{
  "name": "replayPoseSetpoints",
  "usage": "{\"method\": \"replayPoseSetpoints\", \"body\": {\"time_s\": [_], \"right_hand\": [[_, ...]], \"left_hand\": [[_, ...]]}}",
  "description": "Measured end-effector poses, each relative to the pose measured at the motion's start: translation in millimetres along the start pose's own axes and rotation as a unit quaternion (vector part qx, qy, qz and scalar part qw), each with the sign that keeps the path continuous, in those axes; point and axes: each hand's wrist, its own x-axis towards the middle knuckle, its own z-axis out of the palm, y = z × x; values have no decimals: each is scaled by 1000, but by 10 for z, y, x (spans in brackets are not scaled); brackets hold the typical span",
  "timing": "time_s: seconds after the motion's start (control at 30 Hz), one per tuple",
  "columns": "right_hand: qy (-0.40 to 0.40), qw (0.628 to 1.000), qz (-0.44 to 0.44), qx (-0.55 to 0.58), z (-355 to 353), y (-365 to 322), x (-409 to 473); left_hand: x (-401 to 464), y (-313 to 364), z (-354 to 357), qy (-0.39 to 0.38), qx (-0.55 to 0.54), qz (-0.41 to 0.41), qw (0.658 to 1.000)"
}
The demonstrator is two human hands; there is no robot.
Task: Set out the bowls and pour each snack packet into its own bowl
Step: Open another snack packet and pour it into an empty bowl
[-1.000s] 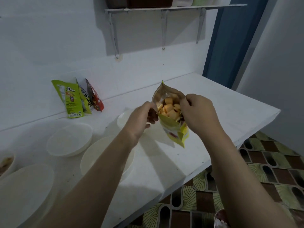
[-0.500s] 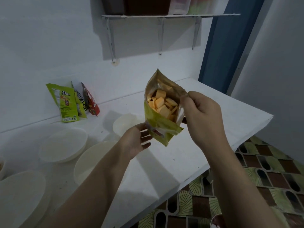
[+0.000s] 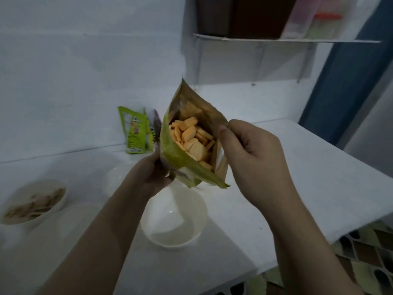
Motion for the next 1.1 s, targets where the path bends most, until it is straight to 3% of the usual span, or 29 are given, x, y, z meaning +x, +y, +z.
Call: {"method": "replayPoseSetpoints", "body": {"time_s": [0.17,0.3,0.5,0.67,0.87,1.1], "right_hand": [[-34,999,-23,5,428,-244,175],[-68,997,-27,39,970,-533,250],[-109,992,-24,52,1692,-749,387],[-95,993,-35,-53,2121,-700,469],[-70,988,13,-140,2498,-600,522],[-122,987,107,-12,2688,-591,566]], "left_hand": [[-322,509,-614,2,10,46,999],[-512,845,-1060,68,18,75,995],[-512,1198,-1615,101,32,53,993],[-333,1391,-2040,155,2,93,984],[-135,1473,-2218,187,17,114,976],[114,1542,-2314,223,94,178,954]]}}
